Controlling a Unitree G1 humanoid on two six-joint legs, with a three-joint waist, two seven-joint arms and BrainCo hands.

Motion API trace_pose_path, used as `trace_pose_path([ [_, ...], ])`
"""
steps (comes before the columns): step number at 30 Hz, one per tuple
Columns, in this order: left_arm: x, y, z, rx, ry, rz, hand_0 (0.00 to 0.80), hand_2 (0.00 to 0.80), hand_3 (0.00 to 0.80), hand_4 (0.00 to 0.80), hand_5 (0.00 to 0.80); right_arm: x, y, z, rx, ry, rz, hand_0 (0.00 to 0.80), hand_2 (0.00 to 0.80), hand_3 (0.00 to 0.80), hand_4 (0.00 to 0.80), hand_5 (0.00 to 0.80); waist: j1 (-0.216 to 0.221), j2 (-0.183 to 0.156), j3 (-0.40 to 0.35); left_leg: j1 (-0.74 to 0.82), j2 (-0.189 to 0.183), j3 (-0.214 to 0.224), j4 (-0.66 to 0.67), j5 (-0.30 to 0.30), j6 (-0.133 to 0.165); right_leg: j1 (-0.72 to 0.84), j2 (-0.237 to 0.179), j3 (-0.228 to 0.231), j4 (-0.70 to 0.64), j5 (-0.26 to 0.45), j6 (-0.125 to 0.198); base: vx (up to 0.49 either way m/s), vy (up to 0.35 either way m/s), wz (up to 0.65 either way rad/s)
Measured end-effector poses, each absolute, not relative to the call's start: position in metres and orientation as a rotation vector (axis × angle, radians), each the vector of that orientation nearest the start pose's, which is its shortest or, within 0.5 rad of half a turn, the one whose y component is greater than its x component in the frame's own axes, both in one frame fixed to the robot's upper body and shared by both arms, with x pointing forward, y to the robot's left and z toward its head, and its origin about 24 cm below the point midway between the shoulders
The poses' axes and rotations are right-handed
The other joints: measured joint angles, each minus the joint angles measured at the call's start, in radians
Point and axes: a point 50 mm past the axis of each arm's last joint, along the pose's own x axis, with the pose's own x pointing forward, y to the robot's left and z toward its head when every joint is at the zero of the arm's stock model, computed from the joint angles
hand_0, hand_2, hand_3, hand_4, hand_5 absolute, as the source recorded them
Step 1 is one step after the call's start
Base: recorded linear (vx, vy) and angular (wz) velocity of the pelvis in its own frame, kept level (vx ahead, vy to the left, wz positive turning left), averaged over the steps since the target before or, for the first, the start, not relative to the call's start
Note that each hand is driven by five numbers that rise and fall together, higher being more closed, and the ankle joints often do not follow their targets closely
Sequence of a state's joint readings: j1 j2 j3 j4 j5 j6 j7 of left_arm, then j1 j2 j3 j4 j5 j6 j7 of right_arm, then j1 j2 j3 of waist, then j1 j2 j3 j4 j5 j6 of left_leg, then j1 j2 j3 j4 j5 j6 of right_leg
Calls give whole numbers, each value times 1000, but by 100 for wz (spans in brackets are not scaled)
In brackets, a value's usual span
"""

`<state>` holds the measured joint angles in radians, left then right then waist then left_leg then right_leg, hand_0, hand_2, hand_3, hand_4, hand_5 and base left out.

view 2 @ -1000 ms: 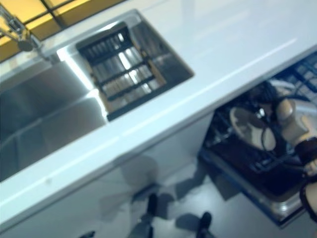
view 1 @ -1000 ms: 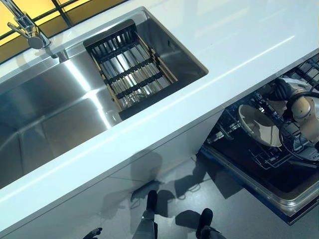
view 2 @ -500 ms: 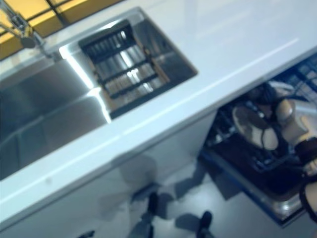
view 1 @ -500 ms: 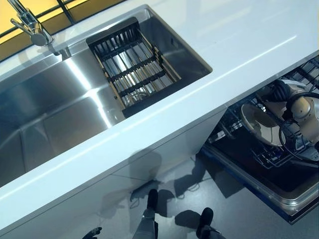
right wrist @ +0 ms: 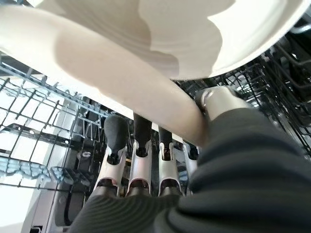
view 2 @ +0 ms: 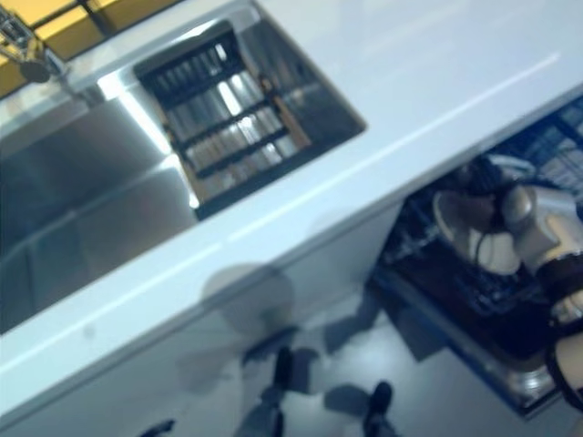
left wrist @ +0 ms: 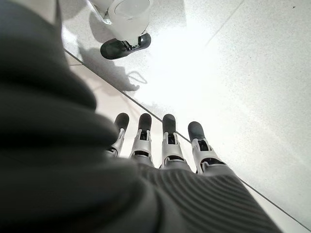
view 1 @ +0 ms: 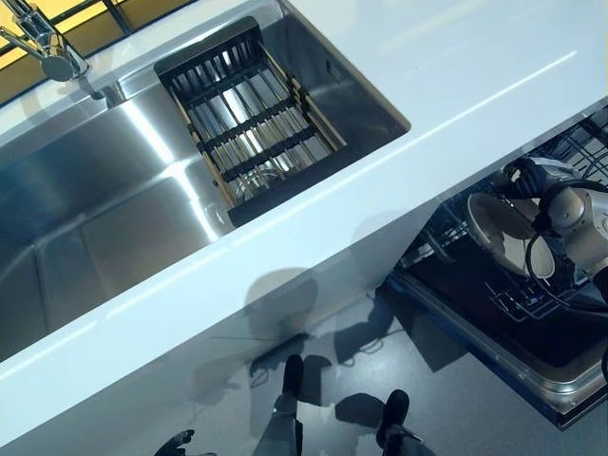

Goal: Take plates into dishwasher

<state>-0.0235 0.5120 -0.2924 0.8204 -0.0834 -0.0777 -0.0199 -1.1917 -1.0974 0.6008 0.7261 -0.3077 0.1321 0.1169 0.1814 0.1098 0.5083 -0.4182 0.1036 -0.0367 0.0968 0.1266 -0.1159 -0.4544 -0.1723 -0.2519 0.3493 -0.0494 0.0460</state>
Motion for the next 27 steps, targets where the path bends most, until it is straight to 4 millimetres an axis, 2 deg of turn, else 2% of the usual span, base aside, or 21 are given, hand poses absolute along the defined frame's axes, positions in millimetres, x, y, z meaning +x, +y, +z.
trace_pose_path([
  [11,182,275,-90,503,753,-66,0,0,0,0,0,357,-333,309,-1466,58,-387,800,800,800,800,800,0,0,0,-16,-4,1,1,2,4,-20,-6,1,12,-2,1,0,0,0],
  [27,182,277,-89,509,751,-64,0,0,0,0,0,354,-338,312,-1489,44,-494,800,800,800,800,800,2,3,-1,-31,-8,2,5,5,6,-44,-13,5,33,-7,1,0,0,0],
])
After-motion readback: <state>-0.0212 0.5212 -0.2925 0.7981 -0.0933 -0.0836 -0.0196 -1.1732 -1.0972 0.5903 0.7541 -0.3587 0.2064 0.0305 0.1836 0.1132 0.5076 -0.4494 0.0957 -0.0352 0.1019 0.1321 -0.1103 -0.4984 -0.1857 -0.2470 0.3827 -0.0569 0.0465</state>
